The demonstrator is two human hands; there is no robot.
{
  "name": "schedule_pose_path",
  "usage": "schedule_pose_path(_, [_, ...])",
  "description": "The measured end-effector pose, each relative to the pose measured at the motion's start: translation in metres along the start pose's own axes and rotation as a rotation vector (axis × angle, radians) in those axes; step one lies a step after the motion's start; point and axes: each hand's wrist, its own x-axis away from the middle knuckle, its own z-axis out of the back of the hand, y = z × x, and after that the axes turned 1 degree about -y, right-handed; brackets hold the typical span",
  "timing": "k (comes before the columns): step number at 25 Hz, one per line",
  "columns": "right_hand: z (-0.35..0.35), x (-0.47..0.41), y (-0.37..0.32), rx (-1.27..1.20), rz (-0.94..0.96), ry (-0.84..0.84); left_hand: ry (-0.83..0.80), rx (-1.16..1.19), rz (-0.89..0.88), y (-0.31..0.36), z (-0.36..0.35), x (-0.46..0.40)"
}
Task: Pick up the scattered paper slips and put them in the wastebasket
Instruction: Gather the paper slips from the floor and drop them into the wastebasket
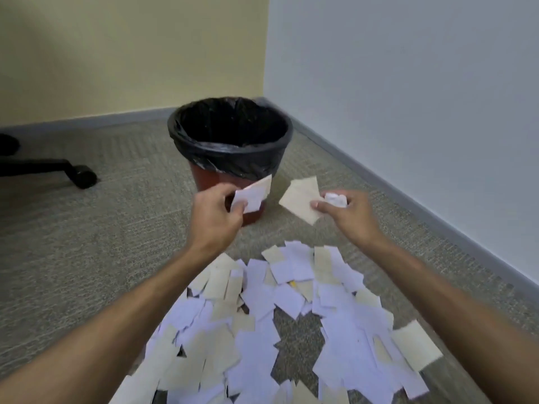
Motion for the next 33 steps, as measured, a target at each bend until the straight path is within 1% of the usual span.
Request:
schedule_pose_path(2, [-0.002, -0.036, -0.038, 0.035, 0.122, 0.077, 0.158, 0.010, -0.117, 0.015, 0.011, -0.035])
schedule_pose_path(3, [-0.005, -0.056, -0.057, 0.061, 0.181, 0.107, 0.196, 0.006, -0.127, 0.021, 0.016, -0.055])
schedule_pose_path(5, [-0.015, -0.094, -0.089, 0.095, 0.265, 0.143, 0.242, -0.017, -0.049, 0.024, 0.022, -0.097])
schedule_pose_path(8, [-0.041, -0.142, -0.109, 0.182, 0.290, 0.097, 0.283, -0.059, 0.149, 0.006, 0.022, -0.143])
schedule_pose_path(10, [-0.060, -0.167, -0.107, 0.326, 0.252, 0.048, 0.235, -0.038, 0.260, -0.010, 0.019, -0.159])
schedule_pose_path(12, [-0.077, -0.181, -0.102, 0.466, 0.223, -0.022, 0.160, -0.046, 0.302, -0.019, 0.014, -0.163])
schedule_pose_path(13, [-0.084, -0.184, -0.099, 0.494, 0.203, -0.080, 0.126, -0.079, 0.285, -0.022, 0.011, -0.161])
schedule_pose_path(15, [-0.093, -0.177, -0.093, 0.455, 0.129, -0.154, 0.058, -0.172, 0.209, -0.024, 0.006, -0.148])
schedule_pose_path(17, [-0.090, -0.160, -0.085, 0.379, 0.106, -0.145, 0.042, -0.217, 0.097, -0.024, 0.001, -0.124])
schedule_pose_path(19, [-0.080, -0.130, -0.077, 0.312, 0.134, -0.126, 0.067, -0.207, -0.019, -0.025, 0.000, -0.090])
schedule_pose_path(22, [-0.059, -0.070, -0.055, 0.317, 0.188, -0.179, 0.044, -0.107, -0.137, -0.030, -0.006, -0.026])
schedule_pose_path(24, [-0.048, -0.027, -0.033, 0.354, 0.228, -0.214, -0.087, -0.060, -0.150, -0.032, -0.014, 0.023])
schedule_pose_path(26, [-0.047, 0.017, 0.000, 0.393, 0.199, -0.266, -0.311, -0.029, -0.107, -0.034, -0.022, 0.071])
schedule_pose_path(28, [-0.049, 0.061, 0.041, 0.431, 0.095, -0.332, -0.583, -0.044, -0.018, -0.036, -0.026, 0.111])
schedule_pose_path(30, [-0.051, 0.104, 0.079, 0.437, -0.033, -0.425, -0.882, -0.162, 0.022, -0.037, -0.028, 0.149])
schedule_pose_path(31, [-0.050, 0.124, 0.092, 0.458, -0.074, -0.496, -0.998, -0.239, 0.014, -0.037, -0.028, 0.167])
schedule_pose_path(33, [-0.050, 0.157, 0.110, 0.534, -0.056, -0.661, -1.134, -0.349, -0.057, -0.036, -0.029, 0.198])
